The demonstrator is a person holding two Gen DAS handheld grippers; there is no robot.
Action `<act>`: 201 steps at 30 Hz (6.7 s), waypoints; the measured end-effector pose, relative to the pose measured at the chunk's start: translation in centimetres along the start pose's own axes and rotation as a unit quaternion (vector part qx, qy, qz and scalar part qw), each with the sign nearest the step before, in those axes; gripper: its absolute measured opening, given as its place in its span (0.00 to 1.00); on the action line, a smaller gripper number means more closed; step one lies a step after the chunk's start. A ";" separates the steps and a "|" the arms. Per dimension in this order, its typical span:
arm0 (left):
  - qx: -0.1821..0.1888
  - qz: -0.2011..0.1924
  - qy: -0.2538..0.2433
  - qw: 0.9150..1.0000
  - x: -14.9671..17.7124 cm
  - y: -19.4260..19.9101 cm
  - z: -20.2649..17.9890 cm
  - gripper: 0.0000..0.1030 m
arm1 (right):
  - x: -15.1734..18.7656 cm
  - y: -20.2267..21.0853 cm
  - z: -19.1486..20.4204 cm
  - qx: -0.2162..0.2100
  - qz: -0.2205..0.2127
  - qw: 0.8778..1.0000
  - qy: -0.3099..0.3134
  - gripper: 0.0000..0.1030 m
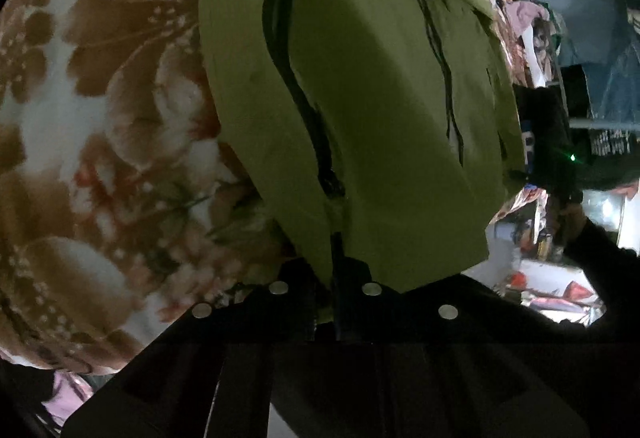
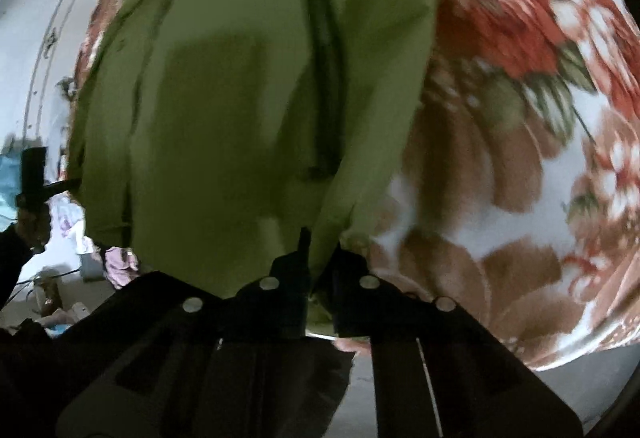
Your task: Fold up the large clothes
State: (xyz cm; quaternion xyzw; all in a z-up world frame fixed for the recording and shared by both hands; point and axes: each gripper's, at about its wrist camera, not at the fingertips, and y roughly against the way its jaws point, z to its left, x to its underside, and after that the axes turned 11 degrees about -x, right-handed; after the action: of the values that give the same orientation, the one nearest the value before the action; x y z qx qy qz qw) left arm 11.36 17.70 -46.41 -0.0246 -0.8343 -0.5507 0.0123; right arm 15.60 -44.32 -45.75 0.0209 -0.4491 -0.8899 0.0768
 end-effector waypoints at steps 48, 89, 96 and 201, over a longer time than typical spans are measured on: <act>0.070 -0.171 -0.127 0.974 -10.4 17.5 -12.6 0.03 | -10.9 13.0 15.2 -0.022 -0.125 0.989 0.076 0.04; 0.139 -0.031 0.170 0.975 -63.2 9.0 5.3 0.83 | -63.1 11.0 -0.5 -0.081 -0.087 0.985 -0.126 0.95; 0.020 -0.104 0.078 0.991 -62.4 13.8 1.5 0.83 | -63.6 15.4 -0.6 -0.053 -0.134 0.980 -0.135 0.95; -0.376 -0.262 -0.065 0.887 -42.2 -2.1 -11.3 0.96 | -33.9 2.5 -3.4 0.292 -0.259 0.919 0.056 0.95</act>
State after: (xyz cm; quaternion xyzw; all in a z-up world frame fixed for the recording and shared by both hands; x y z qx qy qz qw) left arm 53.29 5.38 -45.91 0.1561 -0.5401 -0.8032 -0.1968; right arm 49.69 -43.25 -46.87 0.2079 -0.6631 -0.7052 -0.1408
